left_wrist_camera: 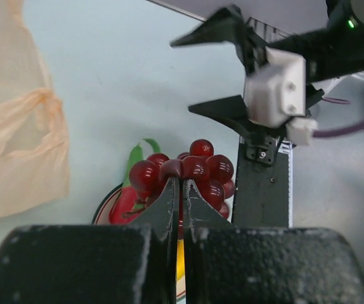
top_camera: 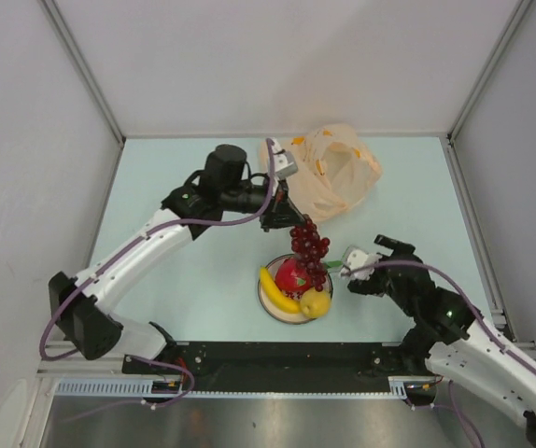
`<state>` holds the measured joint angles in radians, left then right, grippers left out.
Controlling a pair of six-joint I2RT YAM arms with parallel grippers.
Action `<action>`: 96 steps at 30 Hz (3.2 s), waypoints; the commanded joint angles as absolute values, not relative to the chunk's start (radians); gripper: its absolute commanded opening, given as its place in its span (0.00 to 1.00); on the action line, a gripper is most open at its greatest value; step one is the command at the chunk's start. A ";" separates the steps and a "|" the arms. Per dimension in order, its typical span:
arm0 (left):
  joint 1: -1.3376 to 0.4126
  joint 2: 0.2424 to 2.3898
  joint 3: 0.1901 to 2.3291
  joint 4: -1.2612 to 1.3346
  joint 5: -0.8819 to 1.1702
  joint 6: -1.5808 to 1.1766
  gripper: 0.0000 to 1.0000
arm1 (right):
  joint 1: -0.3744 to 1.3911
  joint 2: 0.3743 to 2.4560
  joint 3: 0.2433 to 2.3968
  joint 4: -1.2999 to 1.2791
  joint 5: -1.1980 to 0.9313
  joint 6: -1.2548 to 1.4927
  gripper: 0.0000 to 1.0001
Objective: Take the fake fruits out of the plastic bag
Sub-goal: Place the fake fruit on the plate, then adjust the fake fruit on the plate.
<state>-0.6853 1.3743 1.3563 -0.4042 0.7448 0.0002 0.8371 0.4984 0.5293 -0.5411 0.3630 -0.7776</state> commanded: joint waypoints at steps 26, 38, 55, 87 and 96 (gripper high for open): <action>-0.810 1.419 1.237 -0.483 0.752 0.207 0.00 | 0.267 0.767 0.607 -0.403 0.156 -0.469 1.00; -0.796 1.336 1.075 -0.442 0.652 0.255 0.02 | 0.268 0.795 0.611 -0.420 0.072 -0.495 1.00; -0.795 1.365 0.928 -0.344 0.583 0.227 0.44 | 0.336 0.818 0.611 -0.426 0.061 -0.534 1.00; -0.804 1.252 0.854 -0.436 0.578 0.345 0.75 | 0.322 0.819 0.607 -0.434 0.046 -0.531 1.00; -0.815 1.362 0.888 -0.443 0.620 0.360 0.61 | 0.293 0.821 0.607 -0.445 0.026 -0.518 1.00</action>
